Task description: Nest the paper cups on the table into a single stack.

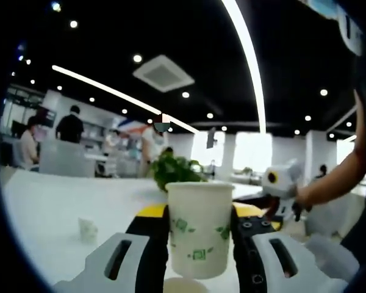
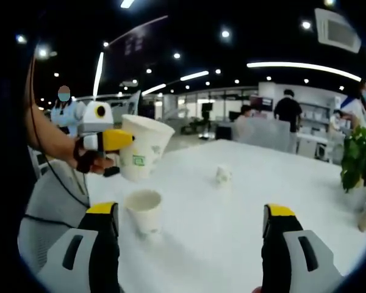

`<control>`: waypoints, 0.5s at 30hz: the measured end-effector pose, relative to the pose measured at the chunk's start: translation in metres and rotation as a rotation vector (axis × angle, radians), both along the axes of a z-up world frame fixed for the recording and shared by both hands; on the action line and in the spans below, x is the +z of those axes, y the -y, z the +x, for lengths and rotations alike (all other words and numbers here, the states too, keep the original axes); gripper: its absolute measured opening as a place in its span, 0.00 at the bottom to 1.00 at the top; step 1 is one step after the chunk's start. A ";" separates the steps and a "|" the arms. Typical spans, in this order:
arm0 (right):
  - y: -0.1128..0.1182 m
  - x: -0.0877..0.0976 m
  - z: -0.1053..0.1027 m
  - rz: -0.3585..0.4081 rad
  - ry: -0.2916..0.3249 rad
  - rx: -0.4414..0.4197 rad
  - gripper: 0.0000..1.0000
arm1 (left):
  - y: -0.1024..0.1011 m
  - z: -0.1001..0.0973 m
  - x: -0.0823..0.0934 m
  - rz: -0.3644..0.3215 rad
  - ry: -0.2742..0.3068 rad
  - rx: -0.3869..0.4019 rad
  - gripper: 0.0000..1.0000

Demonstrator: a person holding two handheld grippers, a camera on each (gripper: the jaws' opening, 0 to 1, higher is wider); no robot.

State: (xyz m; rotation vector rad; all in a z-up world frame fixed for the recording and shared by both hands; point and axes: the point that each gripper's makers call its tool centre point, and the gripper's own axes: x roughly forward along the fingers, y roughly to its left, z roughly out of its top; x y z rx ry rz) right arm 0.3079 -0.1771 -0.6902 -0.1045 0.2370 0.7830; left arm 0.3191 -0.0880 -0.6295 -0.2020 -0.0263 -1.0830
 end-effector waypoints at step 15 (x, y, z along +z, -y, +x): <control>0.005 -0.004 -0.002 -0.008 -0.013 -0.010 0.97 | -0.003 0.008 -0.025 0.015 -0.008 0.025 0.38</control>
